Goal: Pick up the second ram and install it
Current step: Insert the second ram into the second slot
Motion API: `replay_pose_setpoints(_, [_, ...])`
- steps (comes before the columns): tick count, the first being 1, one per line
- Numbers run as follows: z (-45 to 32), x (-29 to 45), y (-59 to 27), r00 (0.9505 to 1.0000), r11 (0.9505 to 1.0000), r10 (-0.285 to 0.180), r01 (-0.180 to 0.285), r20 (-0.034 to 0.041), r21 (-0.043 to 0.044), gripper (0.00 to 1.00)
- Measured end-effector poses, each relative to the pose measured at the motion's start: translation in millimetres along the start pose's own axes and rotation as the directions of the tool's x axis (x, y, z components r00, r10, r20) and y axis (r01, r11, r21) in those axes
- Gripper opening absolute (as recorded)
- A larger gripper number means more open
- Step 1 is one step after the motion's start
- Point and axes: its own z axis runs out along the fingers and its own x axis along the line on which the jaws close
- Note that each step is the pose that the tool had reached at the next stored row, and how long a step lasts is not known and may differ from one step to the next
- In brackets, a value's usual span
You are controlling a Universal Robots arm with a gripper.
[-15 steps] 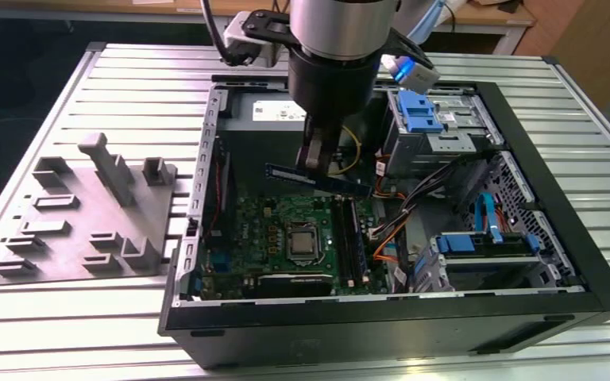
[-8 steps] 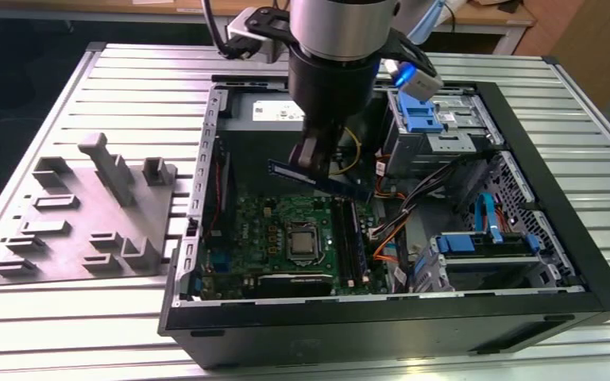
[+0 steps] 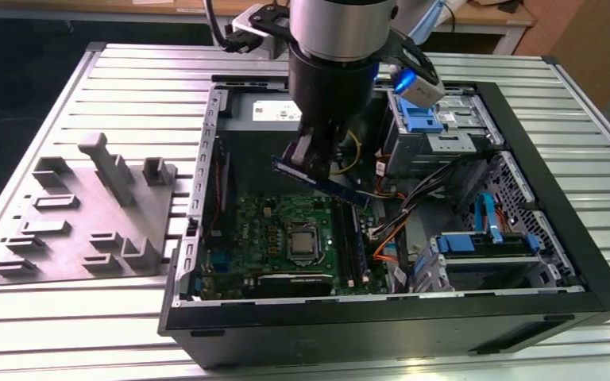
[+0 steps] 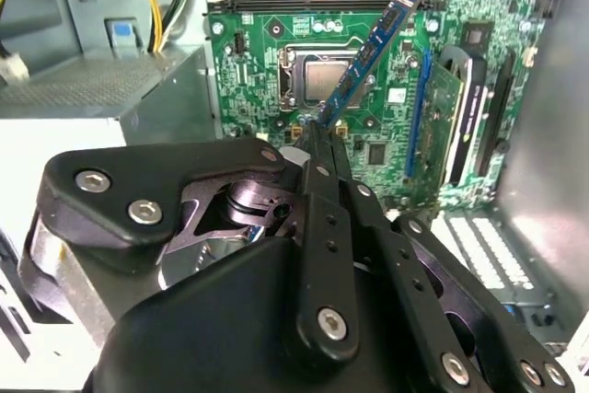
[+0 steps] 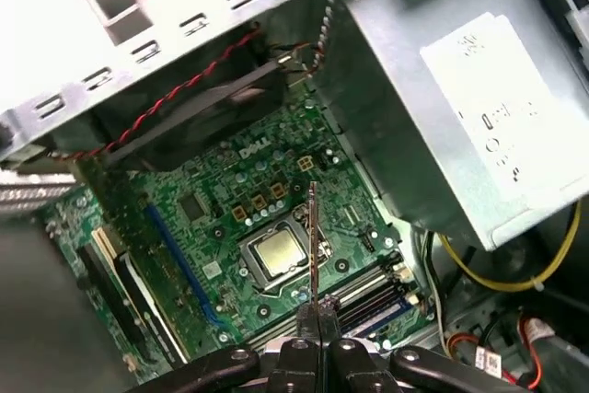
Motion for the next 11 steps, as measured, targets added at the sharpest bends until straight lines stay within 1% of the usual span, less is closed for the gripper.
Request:
replay_pose_setpoints(3, [0.2,0.0,0.0,0.9990,0.9990,0.046,-0.046,0.0009,0.0013,0.11])
replay_pose_setpoints(6, [0.4,0.0,0.0,0.9958,0.9958,0.092,-0.092,0.0018,0.0027,0.11])
replay_pose_setpoints(9, [0.9,0.0,0.0,0.9906,0.9906,0.137,-0.137,0.0027,0.0039,0.11])
replay_pose_setpoints(11, [1.3,0.0,-0.1,0.9854,0.9854,0.170,-0.170,0.0035,0.0048,0.11])
